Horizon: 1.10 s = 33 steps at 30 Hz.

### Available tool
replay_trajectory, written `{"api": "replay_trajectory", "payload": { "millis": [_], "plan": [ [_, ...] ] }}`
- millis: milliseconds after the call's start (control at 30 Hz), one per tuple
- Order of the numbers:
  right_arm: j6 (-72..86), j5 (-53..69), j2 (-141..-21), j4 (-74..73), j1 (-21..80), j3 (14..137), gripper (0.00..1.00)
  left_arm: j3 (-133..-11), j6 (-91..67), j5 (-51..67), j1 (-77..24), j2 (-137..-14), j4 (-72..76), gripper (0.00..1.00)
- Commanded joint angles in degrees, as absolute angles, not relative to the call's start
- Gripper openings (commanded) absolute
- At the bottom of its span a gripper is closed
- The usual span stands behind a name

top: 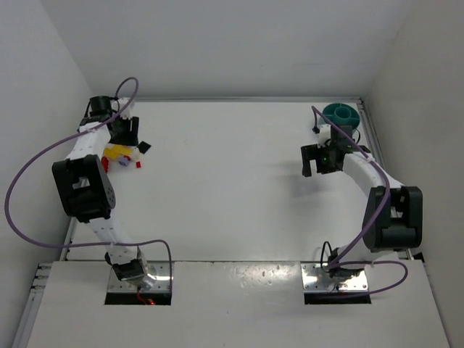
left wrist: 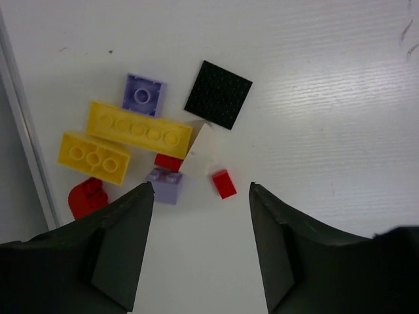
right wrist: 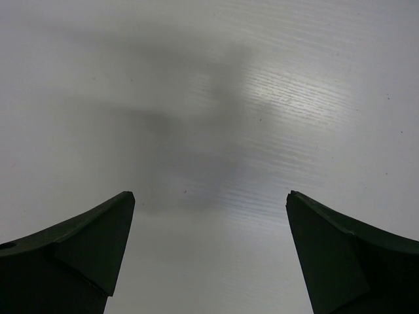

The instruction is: Sort the legos into containers by color

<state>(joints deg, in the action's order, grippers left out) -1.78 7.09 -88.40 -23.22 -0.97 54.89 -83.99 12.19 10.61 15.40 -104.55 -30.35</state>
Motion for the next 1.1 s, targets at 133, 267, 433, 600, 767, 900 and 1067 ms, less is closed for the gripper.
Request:
{"api": "replay_trajectory", "payload": {
  "millis": [133, 267, 433, 600, 767, 900, 1067],
  "plan": [
    [-2.02, 9.93, -89.56, -22.59, -0.79, 58.27, 1.0, -87.89, 17.05, 8.53, 11.52, -111.88, -33.49, 0.55],
    [-2.02, 10.46, -90.09, -22.59, -0.79, 58.27, 1.0, -87.89, 17.58, 7.21, 11.51, -113.2, -34.01, 0.5],
    [-2.55, 12.38, -91.93, -24.43, -0.79, 59.49, 0.97, -87.89, 18.8, 4.31, 11.51, -114.35, -34.01, 0.49],
    [-3.07, 14.15, -94.74, -25.49, -0.79, 61.26, 0.96, -88.42, 19.34, 2.9, 11.51, -114.35, -32.96, 0.51],
    [-3.08, 14.15, -95.8, -26.02, -0.79, 61.79, 0.96, -88.42, 19.95, 2.9, 11.51, -113.82, -32.43, 0.55],
    [-3.08, 14.68, -96.42, -26.54, -0.79, 62.4, 0.95, -88.42, 20.48, 3.6, 11.51, -113.82, -32.43, 0.55],
    [-3.6, 15.2, -96.42, -27.16, -0.79, 62.4, 0.95, -86.14, 21.0, 5.0, 14.4, -110.14, -32.43, 0.55]
  ]
}}
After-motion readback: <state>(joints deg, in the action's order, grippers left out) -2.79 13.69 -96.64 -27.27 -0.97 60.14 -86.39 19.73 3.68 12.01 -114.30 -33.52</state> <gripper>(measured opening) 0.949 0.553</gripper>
